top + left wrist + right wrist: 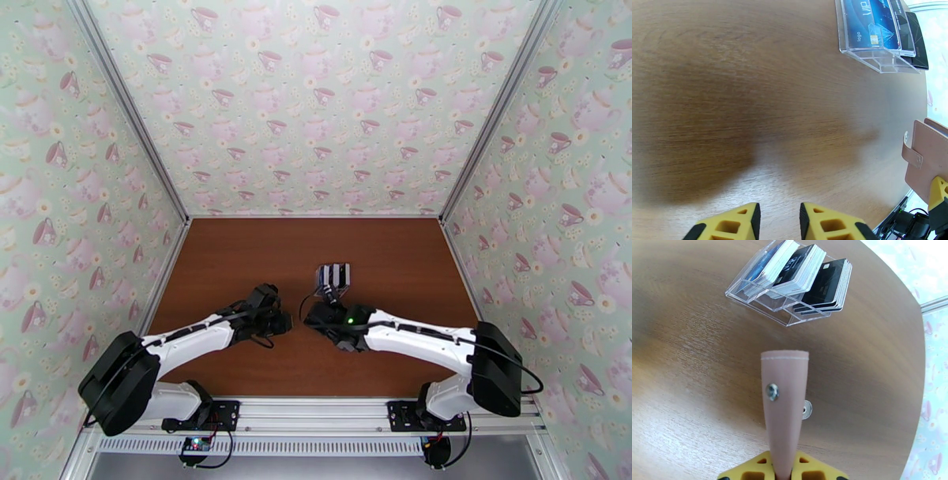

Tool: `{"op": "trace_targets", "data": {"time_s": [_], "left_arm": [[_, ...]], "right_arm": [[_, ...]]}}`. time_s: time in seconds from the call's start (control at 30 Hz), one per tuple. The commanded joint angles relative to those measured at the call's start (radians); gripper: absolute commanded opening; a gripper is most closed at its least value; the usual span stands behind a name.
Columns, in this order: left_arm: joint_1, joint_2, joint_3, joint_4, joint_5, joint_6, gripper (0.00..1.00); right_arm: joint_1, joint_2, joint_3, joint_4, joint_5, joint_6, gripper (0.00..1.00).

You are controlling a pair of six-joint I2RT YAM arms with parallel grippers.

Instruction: Put the credit cards into the card holder

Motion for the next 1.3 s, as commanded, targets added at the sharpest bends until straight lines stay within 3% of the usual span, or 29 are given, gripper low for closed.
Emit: {"op": "trace_targets", "data": {"time_s": [0.0,0.4,0.67,0.93,1.03,1.27], "left_arm": [[0.001,0.001,-0.024,0.022,0.007,-0.014,0.34],[0.006,-0.018,-0.051,0.016,-0.004,-0.015,0.34],[0.011,-0.026,-0.062,0.021,-0.003,-0.015,0.34],[0.020,-0.044,-0.071,0.008,-0.007,-0.008,0.34],[0.024,-0.051,-0.075,0.005,-0.006,-0.007,0.34],[0.025,-0.056,-0.075,0.002,-0.002,-0.005,0.34]], "right_arm": [[0.035,0.056,0.053,-0.040,0.087,0.046,0.00],[0.131,0.250,0.138,-0.029,0.085,0.125,0.00],[0.147,0.307,0.151,0.048,-0.016,0.128,0.00],[0.156,0.339,0.153,0.095,-0.078,0.132,0.11],[0.156,0.336,0.149,0.115,-0.098,0.133,0.20],[0.156,0.338,0.145,0.150,-0.129,0.127,0.23]]}}
